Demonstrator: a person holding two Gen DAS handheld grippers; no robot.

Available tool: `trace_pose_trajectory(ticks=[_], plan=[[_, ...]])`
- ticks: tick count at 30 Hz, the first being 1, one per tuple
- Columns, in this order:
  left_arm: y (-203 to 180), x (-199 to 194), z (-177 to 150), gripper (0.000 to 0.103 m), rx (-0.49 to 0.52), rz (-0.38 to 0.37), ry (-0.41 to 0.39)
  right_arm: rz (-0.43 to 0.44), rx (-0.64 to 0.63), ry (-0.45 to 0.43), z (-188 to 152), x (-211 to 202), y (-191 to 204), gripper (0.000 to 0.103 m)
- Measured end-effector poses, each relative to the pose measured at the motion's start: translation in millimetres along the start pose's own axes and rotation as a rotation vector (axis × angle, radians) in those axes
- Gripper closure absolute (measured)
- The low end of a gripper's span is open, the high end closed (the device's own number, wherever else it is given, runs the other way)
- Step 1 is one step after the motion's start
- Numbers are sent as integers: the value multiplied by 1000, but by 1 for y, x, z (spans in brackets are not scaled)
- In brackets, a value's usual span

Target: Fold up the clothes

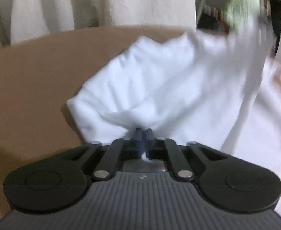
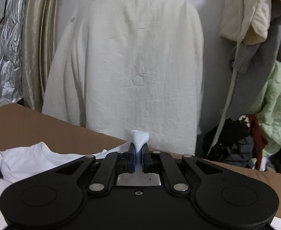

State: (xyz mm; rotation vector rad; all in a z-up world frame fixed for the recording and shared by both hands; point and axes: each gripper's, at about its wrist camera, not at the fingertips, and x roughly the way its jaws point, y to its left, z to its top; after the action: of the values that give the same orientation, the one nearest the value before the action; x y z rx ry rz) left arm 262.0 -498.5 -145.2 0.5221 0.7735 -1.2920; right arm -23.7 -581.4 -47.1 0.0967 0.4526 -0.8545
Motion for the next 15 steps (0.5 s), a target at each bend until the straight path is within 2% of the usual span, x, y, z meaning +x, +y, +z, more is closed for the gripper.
trace_pose_trajectory(ticks=[2,4,7,10,12,13,14,15], plan=[[-11,-8,-2,103,26,46,-7,4,-8,23,0,9,0,97],[-11,-22,-2,103,-2,98,-46,-6,-12,30,-4,15,3,97],[-3,-45,-2,103,-15,282,-136,-12,54,-7,-6,14,3,97],[23,-52,1,103,-142,278,-157,-73,64,49,-6,31,-3,97],[29,-52,-2,103,-161,284,-178,-113,71,86,-6,42,-7,97],[32,-52,-4,101,-171,288,-188,-133,74,104,-6,47,-9,93],[32,-50,-6,98,-191,268,-201,-153,77,123,-6,53,-11,94],[33,-49,-8,97,-211,247,-213,-173,81,141,-6,59,-13,79]])
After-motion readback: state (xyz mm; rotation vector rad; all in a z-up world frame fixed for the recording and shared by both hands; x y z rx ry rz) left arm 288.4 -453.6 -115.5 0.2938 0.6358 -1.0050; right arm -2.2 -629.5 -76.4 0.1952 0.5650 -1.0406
